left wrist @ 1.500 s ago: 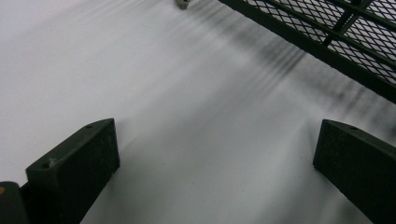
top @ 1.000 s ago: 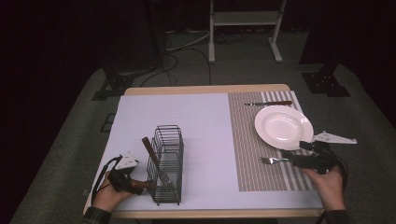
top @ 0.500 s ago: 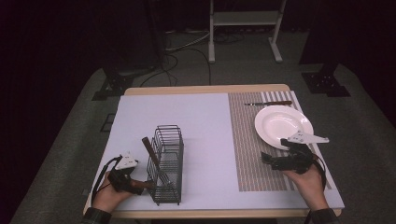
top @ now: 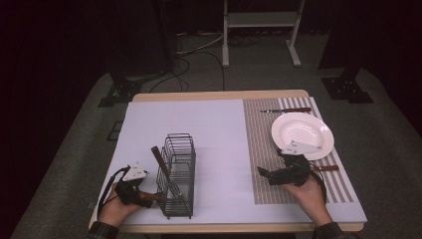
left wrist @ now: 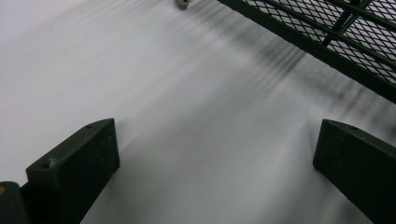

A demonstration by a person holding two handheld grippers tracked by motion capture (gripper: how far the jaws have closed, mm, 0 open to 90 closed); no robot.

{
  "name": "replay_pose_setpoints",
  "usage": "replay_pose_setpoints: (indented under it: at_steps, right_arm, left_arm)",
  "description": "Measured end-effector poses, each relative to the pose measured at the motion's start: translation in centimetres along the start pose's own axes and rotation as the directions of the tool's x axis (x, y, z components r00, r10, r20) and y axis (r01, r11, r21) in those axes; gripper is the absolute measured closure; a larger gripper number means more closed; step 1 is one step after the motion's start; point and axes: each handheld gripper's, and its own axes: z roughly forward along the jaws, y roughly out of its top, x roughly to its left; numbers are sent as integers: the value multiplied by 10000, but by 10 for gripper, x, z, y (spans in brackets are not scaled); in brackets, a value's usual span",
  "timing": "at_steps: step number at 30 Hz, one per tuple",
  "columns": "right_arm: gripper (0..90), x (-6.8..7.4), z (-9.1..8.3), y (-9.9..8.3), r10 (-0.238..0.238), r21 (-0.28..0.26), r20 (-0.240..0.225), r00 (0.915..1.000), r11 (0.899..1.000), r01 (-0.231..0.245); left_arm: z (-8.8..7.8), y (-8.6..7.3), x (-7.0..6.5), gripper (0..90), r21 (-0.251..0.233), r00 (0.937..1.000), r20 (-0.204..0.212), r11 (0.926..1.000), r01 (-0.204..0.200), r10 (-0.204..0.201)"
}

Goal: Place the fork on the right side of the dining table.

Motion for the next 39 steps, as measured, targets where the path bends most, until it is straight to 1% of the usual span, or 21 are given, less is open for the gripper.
replay_pose_setpoints:
  at_steps: [5, 8, 13, 21, 26, 31, 39]
  right_arm:
    - [15, 15, 14, 4, -351, 186, -285, 9990, 9992, 356]
    - [15, 25, 23, 6, -634, 331, -455, 9970, 9973, 649]
    - [14, 39, 38, 6, -872, 620, -795, 9930, 9938, 922]
    - [14, 62, 64, 5, -1374, 1171, -1295, 9820, 9813, 1528]
    - [14, 72, 76, 6, -1551, 1367, -1498, 9765, 9749, 1758]
    - [14, 78, 87, 5, -1680, 1510, -1665, 9716, 9694, 1935]
    - [14, 83, 101, 1, -1806, 1716, -1704, 9687, 9626, 2097]
  left_arm:
    - [0, 0, 0, 0, 10, 10000, 1, 10000, -12, 12]
    - [0, 0, 0, 0, 5, 10000, -1, 10000, -5, 5]
    - [0, 0, 0, 0, 5, 10000, 1, 10000, -7, 7]
    - [0, 0, 0, 0, 4, 10000, 4, 10000, -3, 3]
    - [0, 0, 0, 0, 9, 10000, 1, 10000, -11, 11]
    - [0, 0, 0, 0, 3, 10000, 4, 10000, -2, 2]
    - [0, 0, 0, 0, 9, 10000, 2, 10000, -9, 9]
